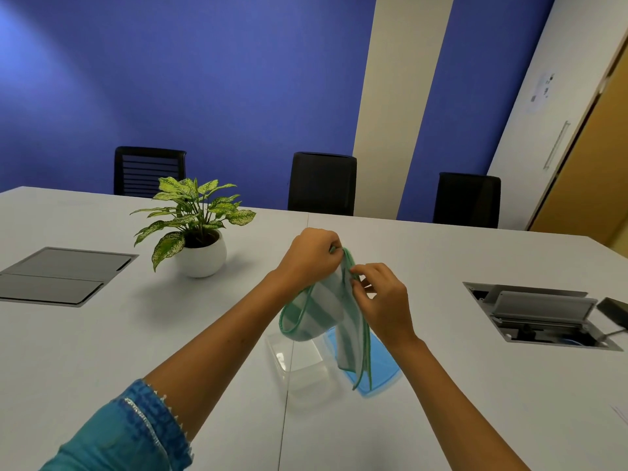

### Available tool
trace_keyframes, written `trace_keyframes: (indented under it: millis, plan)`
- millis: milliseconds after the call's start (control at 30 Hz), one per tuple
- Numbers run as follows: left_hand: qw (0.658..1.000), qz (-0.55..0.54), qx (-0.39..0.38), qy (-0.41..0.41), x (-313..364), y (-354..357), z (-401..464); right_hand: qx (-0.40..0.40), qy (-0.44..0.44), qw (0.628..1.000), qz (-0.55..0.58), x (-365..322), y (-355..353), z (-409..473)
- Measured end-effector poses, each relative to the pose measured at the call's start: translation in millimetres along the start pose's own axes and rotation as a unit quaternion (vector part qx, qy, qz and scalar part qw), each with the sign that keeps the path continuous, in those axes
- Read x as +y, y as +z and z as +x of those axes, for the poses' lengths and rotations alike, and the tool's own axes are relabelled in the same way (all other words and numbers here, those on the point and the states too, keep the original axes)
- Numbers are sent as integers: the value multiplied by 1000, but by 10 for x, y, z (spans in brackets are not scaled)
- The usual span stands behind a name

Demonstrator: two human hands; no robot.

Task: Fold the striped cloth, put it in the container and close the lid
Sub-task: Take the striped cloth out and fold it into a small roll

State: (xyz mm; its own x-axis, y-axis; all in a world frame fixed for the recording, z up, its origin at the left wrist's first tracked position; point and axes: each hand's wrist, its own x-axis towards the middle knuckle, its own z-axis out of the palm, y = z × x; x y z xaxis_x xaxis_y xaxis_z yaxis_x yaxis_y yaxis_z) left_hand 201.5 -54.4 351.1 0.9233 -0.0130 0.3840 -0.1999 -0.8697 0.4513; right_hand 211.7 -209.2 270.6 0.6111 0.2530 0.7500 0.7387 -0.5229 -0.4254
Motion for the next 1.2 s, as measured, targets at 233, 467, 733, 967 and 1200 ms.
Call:
trace_keyframes:
  millis: [233,467,733,967,1200]
  plan:
    - [1000,-20,19,-13,-17,-105,42,24,28,997,-60,112,40,-113]
    - [997,-34,69,0,-83,-277,109,-34,113,993,-28,321,55,-180]
    - [992,-18,121,-26,-374,-424,159,-40,163,986,-10,452,-89,-198]
    - [990,-14,125,-63,-737,-464,145,-41,207,976,55,475,-265,-139]
    - [986,-14,132,-105,-996,-443,87,0,237,965,113,435,-284,-101]
